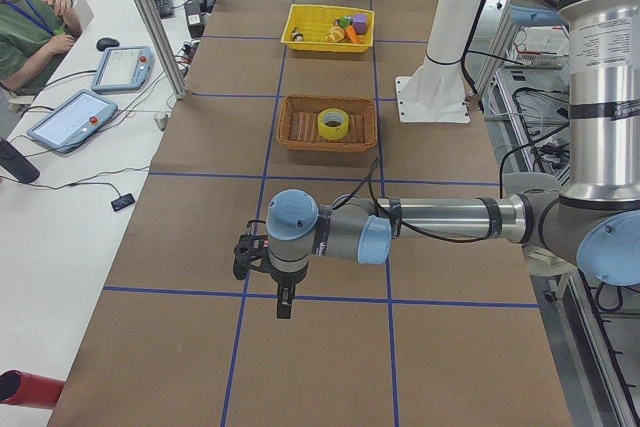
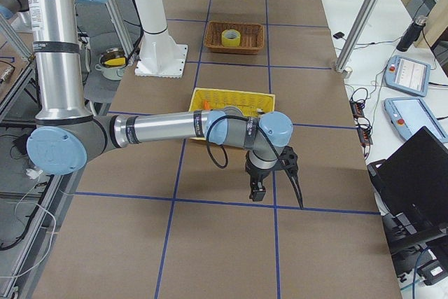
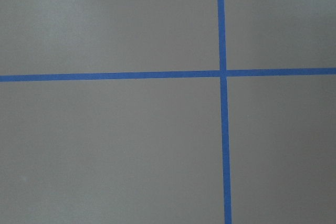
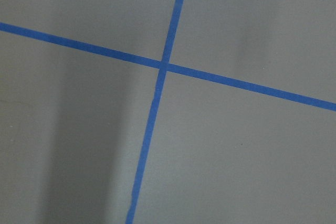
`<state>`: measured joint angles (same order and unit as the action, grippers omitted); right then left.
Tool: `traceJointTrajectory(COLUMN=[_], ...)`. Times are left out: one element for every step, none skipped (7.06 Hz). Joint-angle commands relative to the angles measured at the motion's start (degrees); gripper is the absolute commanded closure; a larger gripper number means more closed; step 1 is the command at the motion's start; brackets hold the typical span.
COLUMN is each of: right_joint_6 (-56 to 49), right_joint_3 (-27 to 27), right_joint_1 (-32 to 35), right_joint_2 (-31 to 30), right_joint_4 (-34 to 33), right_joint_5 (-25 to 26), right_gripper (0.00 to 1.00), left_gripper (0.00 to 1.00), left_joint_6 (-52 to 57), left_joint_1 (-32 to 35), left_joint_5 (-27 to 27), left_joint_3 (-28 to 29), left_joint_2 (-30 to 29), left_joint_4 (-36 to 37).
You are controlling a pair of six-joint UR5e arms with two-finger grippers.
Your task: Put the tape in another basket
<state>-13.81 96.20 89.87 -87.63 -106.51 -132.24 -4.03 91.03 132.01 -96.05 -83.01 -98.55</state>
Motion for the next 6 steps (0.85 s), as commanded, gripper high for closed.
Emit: traceJointTrajectory(right_joint_6=[0.01, 0.09, 0.18, 0.18, 0.10, 0.10], right_joint_3=[0.22, 0.13, 0.22, 0.22, 0.30, 0.39], right_joint_1=[-0.04, -0.04, -0.04, -0.04, -0.04, -0.04], right_joint_2=[-0.35, -0.35, -0.35, -0.35, -0.35, -0.26], right_joint_4=[-0.45, -0.54, -0.54, -0.45, -0.45, -0.45], right_joint_5=[-1.43, -1.79, -1.79, -1.79, -1.79, -1.79], right_gripper=[0.00, 0.00, 0.00, 0.00, 0.00, 0.00], left_gripper=[0.01, 0.01, 0.01, 0.01, 0.01, 0.01], left_joint_6=[2.61, 2.89, 2.89, 2.89, 2.89, 2.89], left_joint_1=[0.02, 0.02, 0.02, -0.15, -0.07, -0.07], left_joint_5=[0.26, 0.35, 0.44, 0.35, 0.35, 0.35], left_joint_3=[-0.89, -1.50, -1.51, -1.51, -1.60, -1.42], left_joint_2=[0.48, 0.66, 0.57, 0.57, 0.66, 0.75], left_joint_4=[3.01, 3.19, 3.19, 3.19, 3.19, 3.19])
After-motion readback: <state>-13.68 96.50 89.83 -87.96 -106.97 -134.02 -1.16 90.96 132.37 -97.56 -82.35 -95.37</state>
